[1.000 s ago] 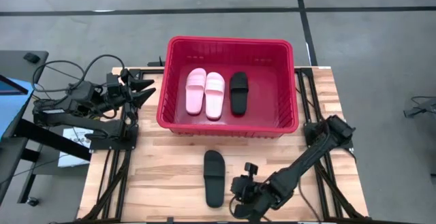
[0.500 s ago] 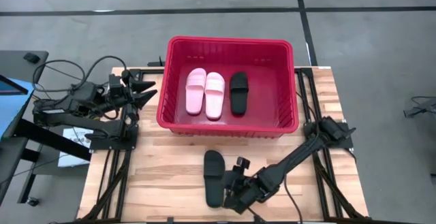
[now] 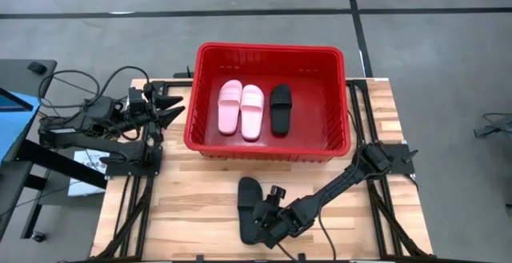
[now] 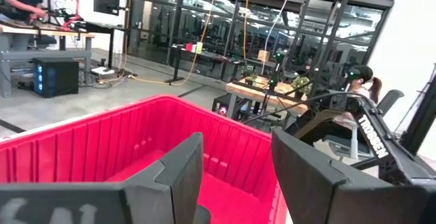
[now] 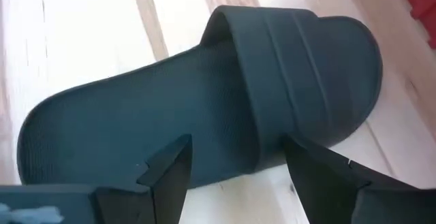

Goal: Pick and place slides into bin
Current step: Put the black slide into the red bin

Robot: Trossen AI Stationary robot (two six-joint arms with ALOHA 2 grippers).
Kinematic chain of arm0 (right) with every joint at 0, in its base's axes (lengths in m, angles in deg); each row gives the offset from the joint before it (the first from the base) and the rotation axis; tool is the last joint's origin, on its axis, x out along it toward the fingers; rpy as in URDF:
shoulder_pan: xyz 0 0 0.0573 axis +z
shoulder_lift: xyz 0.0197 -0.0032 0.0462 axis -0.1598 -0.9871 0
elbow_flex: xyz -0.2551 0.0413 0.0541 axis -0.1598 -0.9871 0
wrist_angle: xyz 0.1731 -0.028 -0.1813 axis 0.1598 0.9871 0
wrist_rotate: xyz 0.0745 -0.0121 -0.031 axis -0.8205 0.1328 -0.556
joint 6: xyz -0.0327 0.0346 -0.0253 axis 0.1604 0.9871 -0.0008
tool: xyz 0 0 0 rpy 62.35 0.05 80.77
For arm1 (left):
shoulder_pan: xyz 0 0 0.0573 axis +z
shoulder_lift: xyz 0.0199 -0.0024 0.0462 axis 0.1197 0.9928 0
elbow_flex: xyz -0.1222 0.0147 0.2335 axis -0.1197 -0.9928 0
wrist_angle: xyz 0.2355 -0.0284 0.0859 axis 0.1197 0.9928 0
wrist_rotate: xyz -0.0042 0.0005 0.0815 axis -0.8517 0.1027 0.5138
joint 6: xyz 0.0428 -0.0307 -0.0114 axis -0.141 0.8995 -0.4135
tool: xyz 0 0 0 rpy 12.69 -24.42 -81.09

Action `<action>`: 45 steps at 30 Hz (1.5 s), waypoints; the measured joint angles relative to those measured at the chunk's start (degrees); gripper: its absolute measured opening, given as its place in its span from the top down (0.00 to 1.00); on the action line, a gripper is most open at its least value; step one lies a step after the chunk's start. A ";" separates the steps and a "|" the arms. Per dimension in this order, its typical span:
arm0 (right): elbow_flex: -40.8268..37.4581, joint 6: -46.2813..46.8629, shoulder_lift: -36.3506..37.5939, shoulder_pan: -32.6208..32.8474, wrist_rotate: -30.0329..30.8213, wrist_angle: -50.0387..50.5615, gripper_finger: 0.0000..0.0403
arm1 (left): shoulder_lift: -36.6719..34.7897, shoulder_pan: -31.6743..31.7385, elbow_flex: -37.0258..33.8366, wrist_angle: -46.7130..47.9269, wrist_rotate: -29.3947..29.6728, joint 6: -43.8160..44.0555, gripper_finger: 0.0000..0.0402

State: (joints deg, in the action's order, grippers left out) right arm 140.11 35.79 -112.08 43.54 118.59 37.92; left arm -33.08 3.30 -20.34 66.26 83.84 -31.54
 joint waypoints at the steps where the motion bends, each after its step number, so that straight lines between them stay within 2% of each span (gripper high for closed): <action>1: 0.01 -0.02 -0.40 0.00 0.10 -0.36 0.44 | 0.00 0.00 0.00 0.06 -0.31 0.01 0.59; 9: 0.07 0.01 -1.98 -0.22 3.65 0.20 0.44 | 0.00 0.02 0.00 0.28 -0.39 0.85 0.59; 32: 1.20 -1.84 -1.66 -3.95 5.04 5.27 0.45 | 0.00 0.00 0.00 1.81 -0.45 0.87 0.59; 34: 1.20 -1.84 -1.66 -4.53 5.32 5.53 0.49 | 0.00 0.01 0.00 1.81 -0.45 0.87 0.59; 36: 1.20 -1.83 -1.66 -5.00 4.82 5.68 0.57 | 0.00 0.00 0.00 1.81 -0.44 0.87 0.59; 41: 1.25 -1.90 -1.56 -5.30 2.21 5.88 0.94 | 0.00 0.00 0.00 1.90 -0.46 0.87 0.59; 45: 1.25 -0.15 -1.55 -4.58 1.93 6.07 0.98 | 0.00 0.00 0.00 3.06 -0.45 0.87 0.59</action>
State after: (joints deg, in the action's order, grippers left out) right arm 141.36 35.64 -113.63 38.97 120.51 43.98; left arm -33.08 3.31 -20.34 69.32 83.40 -30.66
